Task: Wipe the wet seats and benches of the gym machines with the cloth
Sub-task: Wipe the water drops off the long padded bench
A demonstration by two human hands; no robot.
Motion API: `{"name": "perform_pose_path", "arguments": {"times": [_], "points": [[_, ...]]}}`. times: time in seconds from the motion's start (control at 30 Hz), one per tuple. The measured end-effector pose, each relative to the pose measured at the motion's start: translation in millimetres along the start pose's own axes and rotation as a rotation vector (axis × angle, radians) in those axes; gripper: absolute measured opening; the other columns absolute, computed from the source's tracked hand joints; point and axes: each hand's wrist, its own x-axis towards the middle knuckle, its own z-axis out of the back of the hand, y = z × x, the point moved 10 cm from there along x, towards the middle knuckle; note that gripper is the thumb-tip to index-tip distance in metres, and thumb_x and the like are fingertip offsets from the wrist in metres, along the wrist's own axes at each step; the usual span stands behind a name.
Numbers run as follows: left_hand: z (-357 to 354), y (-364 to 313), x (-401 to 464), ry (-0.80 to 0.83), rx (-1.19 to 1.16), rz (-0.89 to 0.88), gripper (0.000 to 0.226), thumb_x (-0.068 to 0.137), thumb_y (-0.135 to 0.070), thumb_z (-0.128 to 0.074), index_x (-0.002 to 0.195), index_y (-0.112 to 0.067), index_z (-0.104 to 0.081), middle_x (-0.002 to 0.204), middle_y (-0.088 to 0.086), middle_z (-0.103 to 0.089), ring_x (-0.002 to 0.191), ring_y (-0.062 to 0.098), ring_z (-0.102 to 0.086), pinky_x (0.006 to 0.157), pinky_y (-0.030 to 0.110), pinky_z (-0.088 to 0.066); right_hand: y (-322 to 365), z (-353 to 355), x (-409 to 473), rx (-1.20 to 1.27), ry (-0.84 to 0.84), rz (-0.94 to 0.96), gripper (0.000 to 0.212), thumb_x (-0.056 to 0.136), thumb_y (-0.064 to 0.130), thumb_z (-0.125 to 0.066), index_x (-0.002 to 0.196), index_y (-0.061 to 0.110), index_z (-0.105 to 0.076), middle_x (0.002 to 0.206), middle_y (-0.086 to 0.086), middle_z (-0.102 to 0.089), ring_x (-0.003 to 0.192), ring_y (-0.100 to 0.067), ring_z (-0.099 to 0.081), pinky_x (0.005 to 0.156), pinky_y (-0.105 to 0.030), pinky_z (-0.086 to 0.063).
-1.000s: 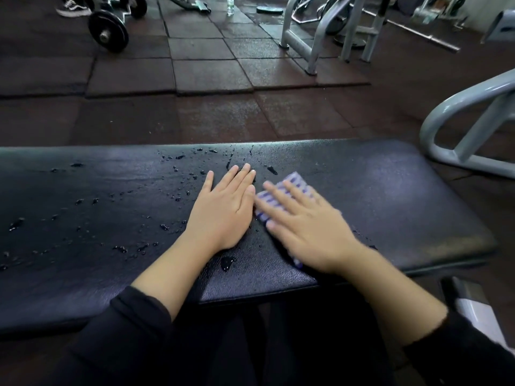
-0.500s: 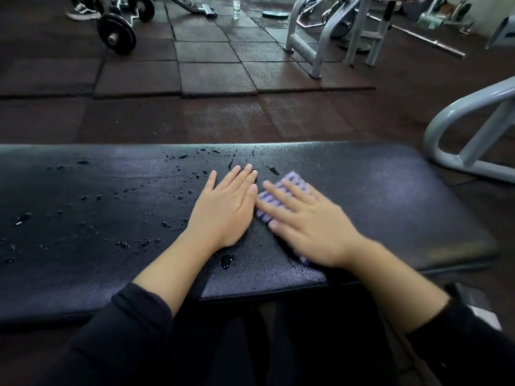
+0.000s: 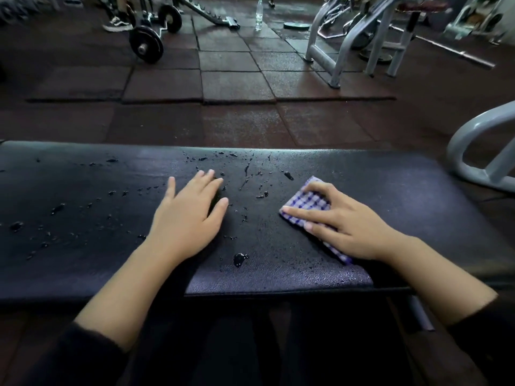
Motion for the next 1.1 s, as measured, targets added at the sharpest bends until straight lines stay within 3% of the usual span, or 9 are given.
{"name": "perform_pose_path", "arguments": {"times": [0.07, 0.17, 0.23, 0.33, 0.43, 0.67, 0.77, 0.87, 1.1], "points": [[1.0, 22.9, -4.2, 0.013, 0.039, 0.091, 0.055, 0.1, -0.049, -0.023, 0.153, -0.03, -0.021, 0.161, -0.011, -0.008, 0.147, 0.004, 0.0, 0.119, 0.048, 0.007, 15.9, -7.8, 19.4, -0.022, 0.023, 0.035, 0.041, 0.096, 0.054, -0.024, 0.135, 0.057, -0.035, 0.141, 0.004, -0.035, 0.13, -0.015, -0.037, 0.113, -0.035, -0.029], [-2.2, 43.4, -10.0, 0.043, 0.079, 0.171, 0.055, 0.098, -0.056, -0.017, 0.151, -0.043, -0.014, 0.161, -0.015, -0.002, 0.148, 0.006, 0.005, 0.117, 0.053, 0.008, 36.5, -18.0, 41.6, -0.092, 0.074, 0.107, 0.044, 0.097, 0.05, -0.02, 0.139, 0.055, -0.028, 0.141, 0.005, -0.035, 0.133, -0.012, -0.032, 0.12, -0.044, -0.004], [-4.9, 46.2, -12.9, 0.043, 0.081, 0.176, 0.056, 0.096, -0.059, -0.012, 0.15, -0.047, -0.009, 0.16, -0.016, 0.003, 0.147, 0.006, 0.008, 0.117, 0.053, 0.009, 38.2, -21.3, 43.4, -0.14, 0.072, 0.12, 0.046, 0.096, 0.054, -0.01, 0.141, 0.058, -0.018, 0.149, 0.008, -0.031, 0.141, -0.009, -0.023, 0.119, -0.047, 0.002], [-6.4, 45.7, -14.1, 0.026, 0.087, 0.175, 0.056, 0.096, -0.059, -0.011, 0.15, -0.048, -0.006, 0.16, -0.016, 0.004, 0.147, 0.007, 0.009, 0.117, 0.054, 0.009, 37.1, -27.2, 35.6, -0.124, 0.099, 0.104, 0.048, 0.09, 0.061, 0.007, 0.137, 0.064, 0.005, 0.158, 0.018, -0.003, 0.146, -0.006, 0.006, 0.119, -0.044, 0.003], [-5.3, 45.3, -13.9, 0.009, 0.087, 0.182, 0.055, 0.097, -0.057, -0.01, 0.151, -0.047, -0.006, 0.161, -0.015, 0.004, 0.147, 0.007, 0.009, 0.117, 0.053, 0.009, 42.1, -32.4, 40.4, -0.116, 0.148, 0.093, 0.046, 0.089, 0.061, 0.005, 0.133, 0.066, 0.015, 0.155, 0.022, 0.014, 0.143, -0.005, 0.018, 0.119, -0.039, 0.004], [-4.2, 45.3, -13.4, -0.013, 0.093, 0.19, 0.053, 0.1, -0.049, -0.011, 0.152, -0.043, -0.004, 0.161, -0.016, 0.004, 0.147, 0.007, 0.008, 0.118, 0.051, 0.009, 48.9, -39.4, 134.4, -0.114, 0.106, 0.062, 0.042, 0.089, 0.063, -0.002, 0.131, 0.068, 0.007, 0.158, 0.016, -0.001, 0.146, -0.01, 0.005, 0.12, -0.038, 0.0], [-3.6, 45.8, -14.3, -0.017, 0.087, 0.186, 0.053, 0.1, -0.05, -0.011, 0.152, -0.043, -0.004, 0.16, -0.017, 0.004, 0.147, 0.006, 0.008, 0.118, 0.05, 0.009, 20.4, -40.0, 177.0, -0.112, 0.101, 0.023, 0.041, 0.098, 0.054, -0.015, 0.135, 0.064, 0.001, 0.158, 0.011, -0.012, 0.146, -0.014, -0.008, 0.119, -0.041, -0.01], [-3.6, 46.3, -15.8, -0.021, 0.082, 0.182, 0.052, 0.1, -0.05, -0.012, 0.151, -0.044, -0.004, 0.16, -0.017, 0.003, 0.147, 0.006, 0.008, 0.118, 0.049, 0.009, -21.7, -32.9, 177.5, -0.12, 0.116, -0.046, 0.044, 0.094, 0.058, -0.008, 0.138, 0.06, -0.001, 0.155, 0.01, -0.024, 0.142, -0.013, -0.023, 0.116, -0.036, -0.019], [-4.6, 45.8, -14.7, -0.046, 0.099, 0.178, 0.06, 0.092, -0.053, 0.0, 0.151, -0.043, -0.005, 0.161, -0.016, 0.002, 0.148, 0.008, 0.006, 0.118, 0.05, 0.008, -3.3, -29.5, 103.2, -0.167, 0.094, -0.142, 0.05, 0.083, 0.061, 0.004, 0.133, 0.062, 0.012, 0.159, 0.01, 0.002, 0.147, -0.014, 0.001, 0.117, -0.037, -0.004]]}}
